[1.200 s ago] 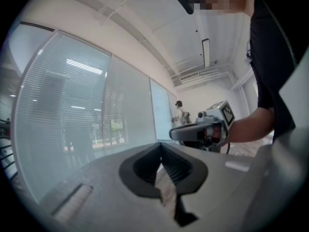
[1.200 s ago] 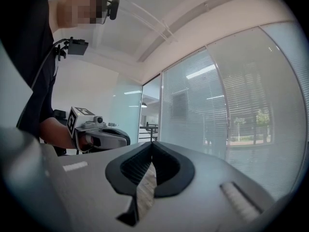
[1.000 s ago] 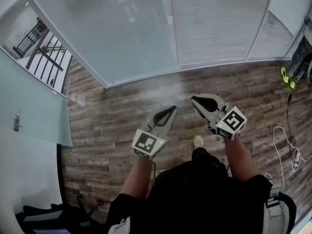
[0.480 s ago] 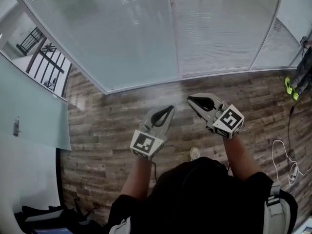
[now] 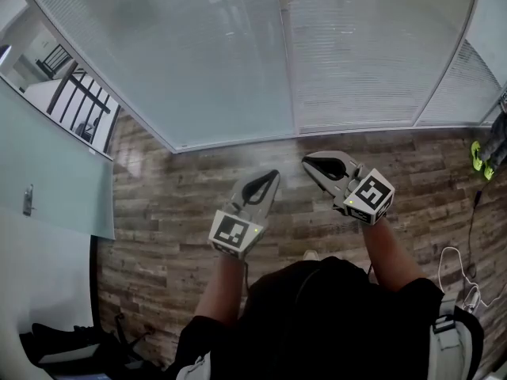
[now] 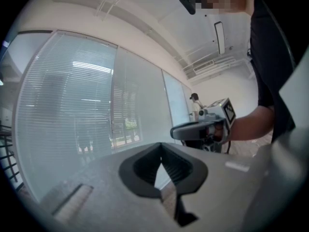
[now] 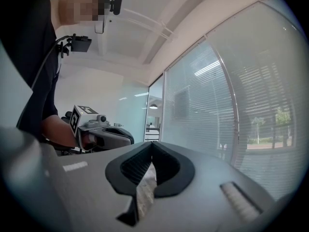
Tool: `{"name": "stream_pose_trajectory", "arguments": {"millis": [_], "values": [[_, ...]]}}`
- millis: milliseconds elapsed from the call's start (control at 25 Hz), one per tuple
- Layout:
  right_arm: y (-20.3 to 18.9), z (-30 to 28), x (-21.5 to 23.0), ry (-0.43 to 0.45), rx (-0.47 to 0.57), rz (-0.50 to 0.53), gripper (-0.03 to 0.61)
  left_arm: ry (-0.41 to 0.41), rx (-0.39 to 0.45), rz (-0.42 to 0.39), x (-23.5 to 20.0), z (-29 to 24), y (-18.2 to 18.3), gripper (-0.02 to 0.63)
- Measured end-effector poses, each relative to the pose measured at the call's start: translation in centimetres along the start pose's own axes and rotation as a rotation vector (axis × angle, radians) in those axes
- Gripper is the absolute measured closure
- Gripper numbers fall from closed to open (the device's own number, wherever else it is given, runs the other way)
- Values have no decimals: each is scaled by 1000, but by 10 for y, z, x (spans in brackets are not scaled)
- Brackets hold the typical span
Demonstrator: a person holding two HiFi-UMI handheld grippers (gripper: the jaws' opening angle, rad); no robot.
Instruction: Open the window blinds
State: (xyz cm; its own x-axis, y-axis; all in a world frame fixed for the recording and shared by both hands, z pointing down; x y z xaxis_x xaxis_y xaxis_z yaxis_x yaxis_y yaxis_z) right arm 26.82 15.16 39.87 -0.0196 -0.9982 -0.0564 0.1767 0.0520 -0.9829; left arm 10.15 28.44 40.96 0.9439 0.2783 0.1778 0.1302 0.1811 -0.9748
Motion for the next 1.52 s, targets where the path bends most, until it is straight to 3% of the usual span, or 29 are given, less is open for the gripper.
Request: {"name": "stream_pose_trajectory", "arguments": {"millis": [480, 1000, 1520], "values": [[-8, -1, 52, 48, 10, -20, 574, 31, -34, 5, -10, -46, -12, 609], [-16, 4, 74, 8, 1, -31, 574, 2, -47, 24, -19, -68, -25, 610], [-18, -50, 115, -38, -17, 12, 574, -58, -7, 8, -93, -98, -33, 610]]}}
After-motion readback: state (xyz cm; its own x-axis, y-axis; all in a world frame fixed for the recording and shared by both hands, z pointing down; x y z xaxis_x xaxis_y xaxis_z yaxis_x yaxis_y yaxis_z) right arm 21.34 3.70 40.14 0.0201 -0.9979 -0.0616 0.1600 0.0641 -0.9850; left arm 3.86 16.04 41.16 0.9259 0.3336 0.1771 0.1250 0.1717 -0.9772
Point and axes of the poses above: the fingertips, and each gripper's own axes: z backward along the fingers, x to its right, y out of its top, the point moved 10 cm from there along z, backward along the fingers, and after that the axes turned 8 degrees about x, right-handed, at the moved point
